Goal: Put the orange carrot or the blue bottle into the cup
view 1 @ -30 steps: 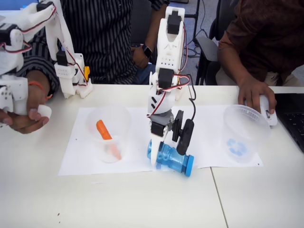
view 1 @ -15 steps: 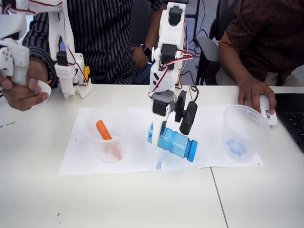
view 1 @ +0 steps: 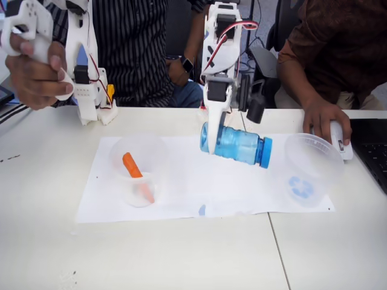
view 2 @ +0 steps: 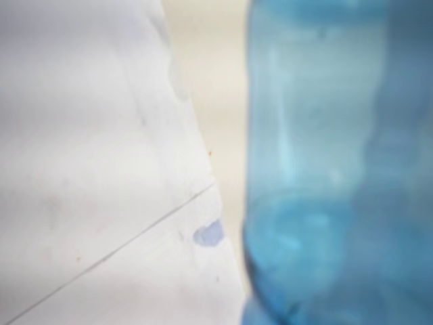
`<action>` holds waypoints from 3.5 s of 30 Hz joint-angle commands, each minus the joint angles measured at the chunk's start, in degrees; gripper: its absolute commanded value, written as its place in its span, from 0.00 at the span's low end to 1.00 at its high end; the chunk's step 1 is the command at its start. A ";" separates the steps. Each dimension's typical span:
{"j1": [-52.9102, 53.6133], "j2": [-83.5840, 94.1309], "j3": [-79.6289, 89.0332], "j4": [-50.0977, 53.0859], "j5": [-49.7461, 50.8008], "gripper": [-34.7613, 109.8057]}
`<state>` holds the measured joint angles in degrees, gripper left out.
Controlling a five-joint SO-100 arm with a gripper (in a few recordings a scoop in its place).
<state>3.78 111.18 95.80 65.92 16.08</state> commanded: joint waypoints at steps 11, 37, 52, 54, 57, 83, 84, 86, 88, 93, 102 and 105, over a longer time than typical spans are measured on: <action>-17.05 13.54 -5.01 0.26 0.18 0.39; -35.51 4.39 -5.01 0.09 0.18 0.39; -35.51 3.34 -5.10 0.09 0.09 0.39; -35.51 3.16 -5.10 0.09 0.09 0.39; -35.51 2.81 -5.10 0.00 0.09 0.39; -35.68 2.90 -5.10 -2.55 0.09 0.46; -35.60 2.99 -5.10 -2.55 0.09 0.46; -35.60 3.16 -5.10 -2.55 0.09 0.46; -35.60 3.25 -5.10 -2.55 0.09 0.46; -35.51 3.43 -5.10 -2.55 0.09 0.46; -35.86 3.52 -5.10 -2.46 0.09 0.46; -36.39 3.60 -5.10 -1.93 -0.70 0.46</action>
<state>-31.73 112.24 95.80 64.51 15.56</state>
